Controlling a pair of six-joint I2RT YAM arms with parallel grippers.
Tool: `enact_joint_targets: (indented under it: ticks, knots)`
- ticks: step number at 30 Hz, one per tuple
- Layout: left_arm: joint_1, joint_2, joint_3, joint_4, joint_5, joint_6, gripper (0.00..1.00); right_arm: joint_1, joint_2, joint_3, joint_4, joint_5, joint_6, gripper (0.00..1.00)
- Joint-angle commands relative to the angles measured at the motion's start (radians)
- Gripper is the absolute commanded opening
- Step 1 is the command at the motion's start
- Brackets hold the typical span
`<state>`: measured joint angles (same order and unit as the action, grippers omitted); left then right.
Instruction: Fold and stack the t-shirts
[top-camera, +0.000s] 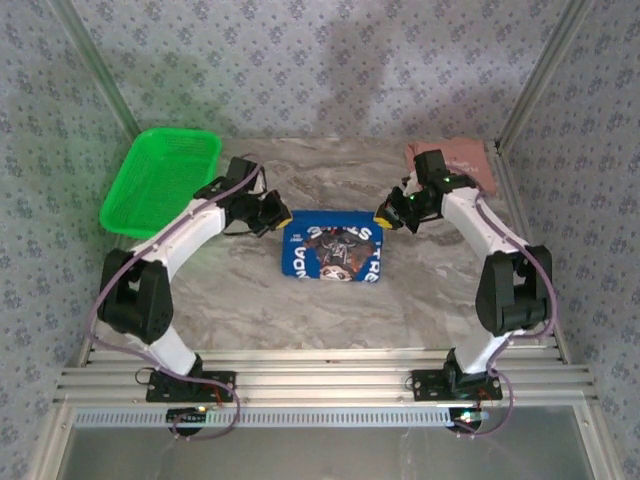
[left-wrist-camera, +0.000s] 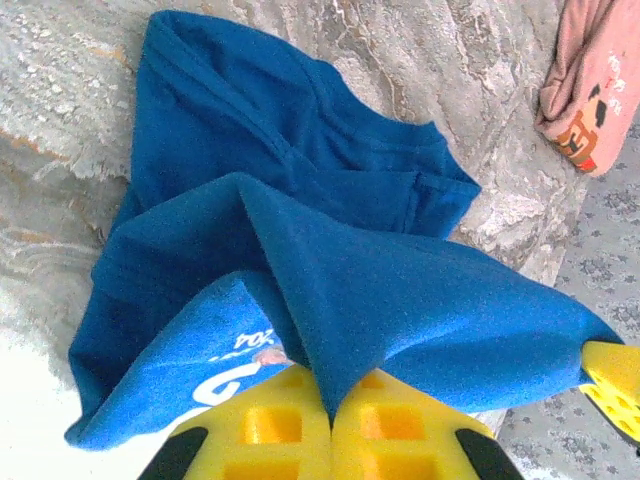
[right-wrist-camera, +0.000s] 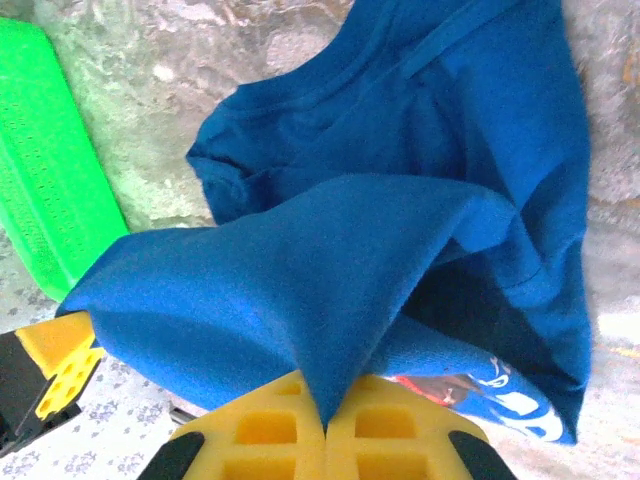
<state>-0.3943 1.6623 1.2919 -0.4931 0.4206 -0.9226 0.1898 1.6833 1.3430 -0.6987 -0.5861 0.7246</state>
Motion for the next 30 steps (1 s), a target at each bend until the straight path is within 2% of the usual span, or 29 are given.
enact_joint_targets:
  ticks: [1, 3, 4, 6, 9, 11, 14, 17, 22, 26, 30]
  knots:
    - [0.029, 0.081, 0.055, 0.039, -0.011, 0.035, 0.0, -0.035, 0.082, 0.039, -0.001, 0.015, -0.056, 0.0]
    - [0.041, 0.147, 0.086, 0.066, -0.014, 0.037, 0.11, -0.046, 0.152, 0.066, 0.011, 0.035, -0.075, 0.0]
    - [0.048, 0.18, 0.108, 0.083, -0.003, 0.03, 0.18, -0.051, 0.185, 0.089, 0.014, 0.048, -0.084, 0.06]
    - [0.057, 0.247, 0.183, 0.121, 0.004, 0.021, 0.39, -0.059, 0.272, 0.172, 0.021, 0.06, -0.087, 0.29]
    - [0.067, 0.313, 0.35, 0.08, -0.01, 0.024, 0.56, -0.084, 0.365, 0.347, -0.027, 0.079, -0.135, 0.48]
    - [0.073, 0.325, 0.467, 0.0, -0.032, 0.054, 0.62, -0.092, 0.376, 0.461, -0.094, 0.101, -0.164, 0.56]
    - [0.075, 0.274, 0.552, -0.116, -0.081, 0.137, 0.64, -0.093, 0.318, 0.548, -0.194, 0.133, -0.261, 0.63]
    - [0.079, 0.128, 0.428, -0.131, -0.118, 0.178, 0.66, -0.091, 0.185, 0.451, -0.252, 0.142, -0.322, 0.69]
    - [0.08, -0.161, 0.004, 0.018, -0.094, 0.133, 0.67, -0.094, -0.077, 0.068, -0.2, 0.091, -0.348, 0.73]
    - [0.073, -0.245, -0.229, 0.117, -0.058, 0.109, 0.67, -0.104, -0.195, -0.222, -0.028, 0.021, -0.28, 0.76]
    - [0.055, -0.239, -0.371, 0.257, -0.032, 0.102, 0.68, -0.092, -0.185, -0.347, 0.093, 0.012, -0.28, 0.77]
